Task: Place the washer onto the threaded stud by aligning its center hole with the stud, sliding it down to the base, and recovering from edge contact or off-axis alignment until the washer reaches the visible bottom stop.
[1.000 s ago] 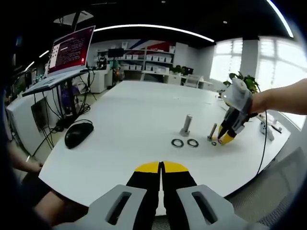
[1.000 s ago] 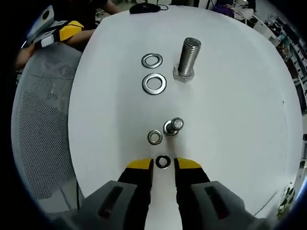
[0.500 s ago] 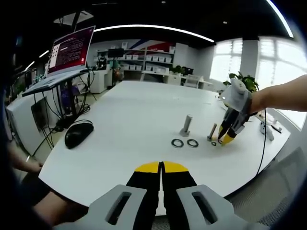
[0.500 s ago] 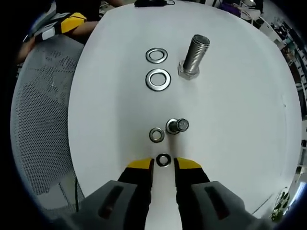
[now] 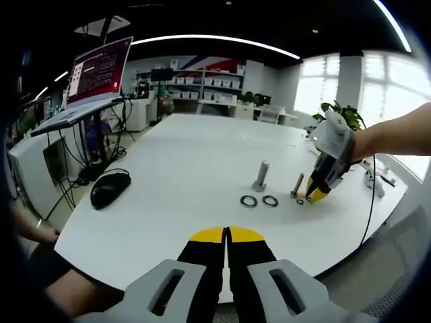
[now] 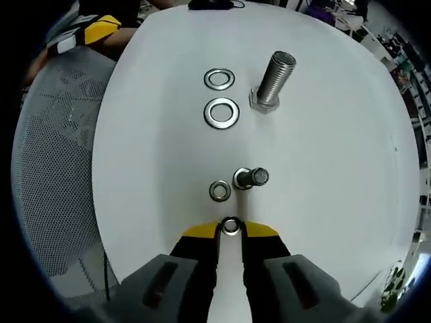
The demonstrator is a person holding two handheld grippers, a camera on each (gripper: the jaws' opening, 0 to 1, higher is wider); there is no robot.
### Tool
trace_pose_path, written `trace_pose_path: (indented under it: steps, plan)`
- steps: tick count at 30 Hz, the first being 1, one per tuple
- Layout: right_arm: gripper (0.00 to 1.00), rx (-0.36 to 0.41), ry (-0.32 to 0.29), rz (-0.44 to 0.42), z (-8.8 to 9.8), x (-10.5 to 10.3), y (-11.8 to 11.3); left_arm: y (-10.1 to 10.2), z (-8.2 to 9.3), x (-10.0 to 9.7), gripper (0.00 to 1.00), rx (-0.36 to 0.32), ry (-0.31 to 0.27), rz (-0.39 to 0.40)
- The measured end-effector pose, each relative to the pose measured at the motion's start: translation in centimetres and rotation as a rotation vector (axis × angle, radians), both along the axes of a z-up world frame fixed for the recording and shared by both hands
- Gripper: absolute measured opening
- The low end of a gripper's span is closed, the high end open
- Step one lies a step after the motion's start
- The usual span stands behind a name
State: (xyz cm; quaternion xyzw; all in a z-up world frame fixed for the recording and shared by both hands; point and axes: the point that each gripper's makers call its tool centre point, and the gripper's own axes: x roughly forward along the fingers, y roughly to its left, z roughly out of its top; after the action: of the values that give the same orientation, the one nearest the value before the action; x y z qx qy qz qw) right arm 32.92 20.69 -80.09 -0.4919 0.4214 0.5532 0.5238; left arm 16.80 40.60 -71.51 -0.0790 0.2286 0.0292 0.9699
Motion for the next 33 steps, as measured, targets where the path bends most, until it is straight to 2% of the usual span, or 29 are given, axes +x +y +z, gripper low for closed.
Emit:
trace_pose_path:
  steps: [33]
  plan:
    - [0.16, -0.063, 0.006, -0.017, -0.08, 0.08, 0.07, 0.02, -0.06, -0.03, 0.00, 0.003, 0.006, 0.002]
